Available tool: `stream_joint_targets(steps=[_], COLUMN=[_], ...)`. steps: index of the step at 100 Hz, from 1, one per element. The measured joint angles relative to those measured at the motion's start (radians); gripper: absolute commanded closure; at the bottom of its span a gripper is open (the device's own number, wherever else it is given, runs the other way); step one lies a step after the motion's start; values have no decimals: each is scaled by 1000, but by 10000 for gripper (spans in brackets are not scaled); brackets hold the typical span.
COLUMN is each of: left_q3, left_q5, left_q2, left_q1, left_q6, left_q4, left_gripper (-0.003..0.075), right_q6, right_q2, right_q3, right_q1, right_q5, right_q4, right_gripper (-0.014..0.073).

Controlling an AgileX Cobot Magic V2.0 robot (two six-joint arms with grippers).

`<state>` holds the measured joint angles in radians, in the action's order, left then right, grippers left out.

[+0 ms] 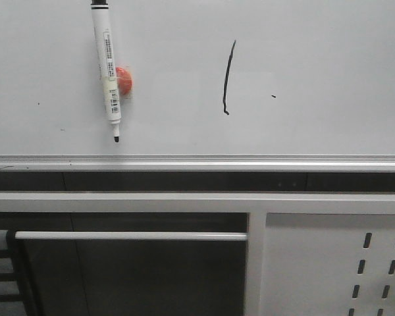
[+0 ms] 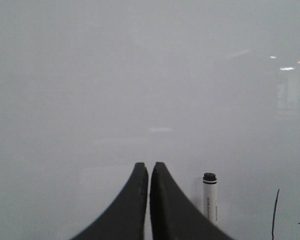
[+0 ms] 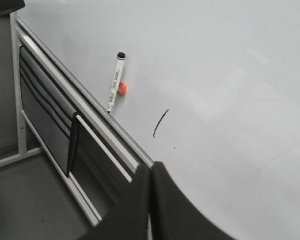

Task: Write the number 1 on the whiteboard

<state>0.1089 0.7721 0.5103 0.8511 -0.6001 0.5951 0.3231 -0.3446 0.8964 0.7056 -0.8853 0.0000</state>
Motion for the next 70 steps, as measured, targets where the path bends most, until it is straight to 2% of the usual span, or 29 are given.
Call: stream_joint_targets(steps=[15,44,70], left_q3=[38,156,176], left_q5=[-86,-224,-259], left_q2=[-97,-196,-228], left_q1=[0,0,0], left_q6=[-181,-662,-948], left_q4=[133,571,847], left_gripper=[738,738,738], right_q6=[-35,-60,-64], right_q2=[52,155,286], right_q3=[0,-14,-89], right_q1=[-2,-2,-12], right_q5=[-72,-115,-162], right_q4=[-52,-87,-106], right_gripper=[655,654,655])
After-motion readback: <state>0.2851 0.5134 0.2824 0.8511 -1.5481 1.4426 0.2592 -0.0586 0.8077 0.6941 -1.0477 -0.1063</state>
